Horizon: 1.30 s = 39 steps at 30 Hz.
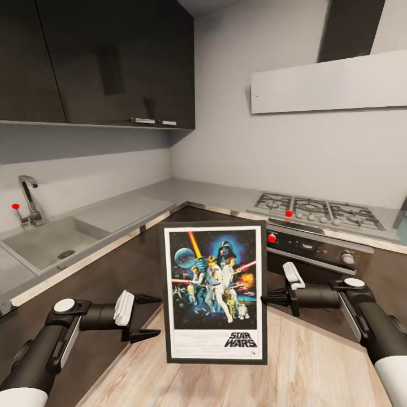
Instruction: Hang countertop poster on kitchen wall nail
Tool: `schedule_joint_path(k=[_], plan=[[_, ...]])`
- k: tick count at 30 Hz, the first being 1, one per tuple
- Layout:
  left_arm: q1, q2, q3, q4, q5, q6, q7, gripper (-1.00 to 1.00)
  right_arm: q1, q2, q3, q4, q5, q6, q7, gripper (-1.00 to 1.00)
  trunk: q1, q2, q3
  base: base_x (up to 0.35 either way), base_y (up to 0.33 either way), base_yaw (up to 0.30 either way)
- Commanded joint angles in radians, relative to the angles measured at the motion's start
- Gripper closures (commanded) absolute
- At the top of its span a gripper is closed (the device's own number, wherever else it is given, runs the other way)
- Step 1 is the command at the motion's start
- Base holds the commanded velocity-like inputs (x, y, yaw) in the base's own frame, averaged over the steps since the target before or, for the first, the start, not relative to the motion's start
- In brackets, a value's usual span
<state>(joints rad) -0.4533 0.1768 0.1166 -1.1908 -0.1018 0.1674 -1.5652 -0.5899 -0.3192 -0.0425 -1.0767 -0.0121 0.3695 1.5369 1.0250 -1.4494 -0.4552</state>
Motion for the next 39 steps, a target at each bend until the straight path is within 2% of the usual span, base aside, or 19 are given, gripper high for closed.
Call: schedule_joint_path(k=[1, 12, 14, 20, 22, 26, 27, 31, 32, 33, 36, 39], plan=[[-0.001, 0.0, 0.001, -0.001, -0.006, 0.011, -0.006, -1.0, -0.001, -0.001, -0.001, 0.0, -0.001, 0.012, 0.005, 1.0, 0.0, -0.001, -0.001, 0.0, 0.0, 0.0], [-0.001, 0.001, 0.002, 0.005, -0.007, 0.011, -0.006, -1.0, -0.001, -0.039, -0.007, 0.003, -0.003, -0.008, 0.01, 1.0, 0.0, -0.001, -0.001, 0.0, 0.0, 0.0], [-0.001, 0.001, 0.002, 0.009, -0.008, 0.011, -0.006, -1.0, -0.001, -0.057, -0.01, 0.005, -0.007, -0.011, 0.011, 1.0, 0.0, -0.001, -0.001, 0.0, 0.0, 0.0], [-0.001, 0.0, 0.001, 0.037, -0.008, 0.008, -0.006, -1.0, 0.003, -0.071, -0.057, 0.006, -0.043, -0.013, 0.012, 1.0, 0.0, -0.001, -0.001, 0.0, 0.0, 0.0], [-0.001, -0.003, 0.0, 0.09, -0.009, 0.005, -0.006, -1.0, 0.009, -0.074, -0.102, 0.006, -0.051, -0.013, 0.012, 1.0, 0.0, -0.001, -0.001, 0.0, 0.0, 0.0], [-0.001, -0.014, 0.0, 0.178, -0.006, -0.028, -0.006, -1.0, 0.014, -0.076, -0.154, 0.009, -0.054, -0.013, 0.011, 1.0, 0.0, -0.001, -0.001, 0.0, 0.0, 0.0], [-0.001, -0.031, 0.0, 0.244, -0.005, -0.08, 0.076, -1.0, 0.016, -0.076, -0.174, 0.02, -0.054, -0.013, 0.01, 1.0, 0.0, -0.001, -0.001, 0.0, 0.0, 0.0], [-0.001, -0.051, 0.0, 0.364, -0.005, -0.164, 0.163, -1.0, 0.017, -0.075, -0.187, 0.052, -0.053, -0.014, 0.007, 1.0, 0.0, -0.001, -0.001, 0.0, 0.0, 0.0], [-0.001, -0.059, 0.001, 0.468, -0.001, -0.232, 0.205, -1.0, 0.017, -0.075, -0.193, 0.083, -0.053, -0.032, 0.005, 1.0, 0.0, -0.001, -0.001, 0.0, 0.0, 0.0], [-0.001, -0.06, 0.002, 0.502, 0.003, -0.254, 0.217, -1.0, 0.017, -0.075, -0.195, 0.093, -0.053, -0.044, 0.004, 1.0, 0.0, -0.001, -0.001, 0.0, 0.0, 0.0], [-0.001, -0.06, 0.013, 0.651, 0.045, -0.346, 0.265, -1.0, 0.018, -0.075, -0.2, 0.143, -0.052, -0.107, -0.008, 1.0, 0.0, -0.001, -0.001, 0.0, 0.0, 0.0], [-0.001, -0.053, 0.027, 0.732, 0.075, -0.383, 0.279, -1.0, 0.018, -0.075, -0.201, 0.171, -0.052, -0.128, -0.022, 1.0, 0.0, -0.001, -0.001, 0.0, 0.0, 0.0]])
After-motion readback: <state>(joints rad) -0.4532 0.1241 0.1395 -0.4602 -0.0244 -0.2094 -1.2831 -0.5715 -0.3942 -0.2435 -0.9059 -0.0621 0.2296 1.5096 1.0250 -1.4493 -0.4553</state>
